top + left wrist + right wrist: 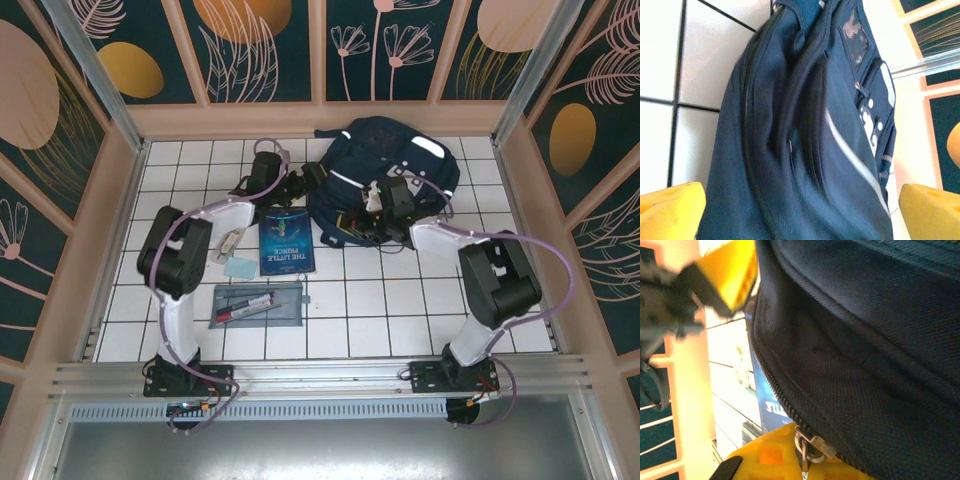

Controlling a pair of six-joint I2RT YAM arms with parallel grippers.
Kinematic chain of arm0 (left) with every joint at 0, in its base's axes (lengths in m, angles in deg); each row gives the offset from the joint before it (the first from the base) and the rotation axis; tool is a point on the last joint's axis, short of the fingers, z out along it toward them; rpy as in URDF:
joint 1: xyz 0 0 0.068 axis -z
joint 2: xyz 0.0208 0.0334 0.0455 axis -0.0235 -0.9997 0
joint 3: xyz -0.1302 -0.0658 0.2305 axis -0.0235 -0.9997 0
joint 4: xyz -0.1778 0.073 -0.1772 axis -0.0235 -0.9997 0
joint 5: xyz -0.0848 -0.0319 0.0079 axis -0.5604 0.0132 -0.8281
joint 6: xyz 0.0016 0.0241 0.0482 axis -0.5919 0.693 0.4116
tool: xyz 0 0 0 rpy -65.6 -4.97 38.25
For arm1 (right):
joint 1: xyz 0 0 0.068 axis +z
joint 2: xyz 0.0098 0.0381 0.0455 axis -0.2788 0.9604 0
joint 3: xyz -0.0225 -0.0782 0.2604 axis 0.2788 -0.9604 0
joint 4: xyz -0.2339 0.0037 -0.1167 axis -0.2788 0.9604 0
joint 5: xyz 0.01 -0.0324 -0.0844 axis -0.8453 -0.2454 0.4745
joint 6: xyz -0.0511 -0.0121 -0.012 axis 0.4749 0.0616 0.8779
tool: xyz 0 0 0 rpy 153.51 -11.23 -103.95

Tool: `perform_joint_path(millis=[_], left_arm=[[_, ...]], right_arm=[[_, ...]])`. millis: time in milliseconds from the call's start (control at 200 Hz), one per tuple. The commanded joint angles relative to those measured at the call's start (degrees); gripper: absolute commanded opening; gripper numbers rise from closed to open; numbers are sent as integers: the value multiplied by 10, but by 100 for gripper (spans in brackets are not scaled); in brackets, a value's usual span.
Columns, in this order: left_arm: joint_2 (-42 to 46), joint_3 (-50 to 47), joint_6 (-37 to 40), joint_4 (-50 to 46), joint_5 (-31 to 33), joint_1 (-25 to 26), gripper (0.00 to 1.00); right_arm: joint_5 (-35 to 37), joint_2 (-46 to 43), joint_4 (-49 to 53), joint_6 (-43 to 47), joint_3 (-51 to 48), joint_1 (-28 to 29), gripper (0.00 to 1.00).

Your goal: Pack books, pencil case, and school supplies into a backpack

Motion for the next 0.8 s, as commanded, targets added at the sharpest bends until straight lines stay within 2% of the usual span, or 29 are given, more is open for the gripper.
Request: perform_joint_path(millis=[0, 120, 265, 395, 495, 590, 646, 711, 736, 796], left_arm=[[77, -56, 26, -15, 20, -2, 98], [112, -125, -27, 33, -4, -2, 98], [90, -164, -107, 122, -29, -1, 99], [54, -165, -175, 203, -44, 5, 98], [32, -158, -199, 228, -37, 23, 97], [8, -139, -219, 253, -37, 41, 92], [-7, -127, -229, 263, -38, 50, 85], [-18, -126, -241, 283, -37, 52, 70], [-19, -130, -246, 293, -35, 53, 60], [-15, -137, -248, 298, -20, 52, 28]], right_arm=[[-1, 24, -77, -15, 58, 3, 0], [-14, 45, -119, -48, 66, 6, 0], [-25, 40, -147, -71, 67, 20, 0], [-25, 15, -127, -71, 64, 29, 0], [-23, -9, -120, -78, 47, 35, 0], [-22, -27, -124, -86, 27, 44, 0], [-23, -36, -130, -92, 17, 47, 0], [-24, -43, -129, -95, 7, 49, 0], [-23, -46, -124, -94, 4, 49, 0], [-15, -52, -101, -80, 0, 49, 0]])
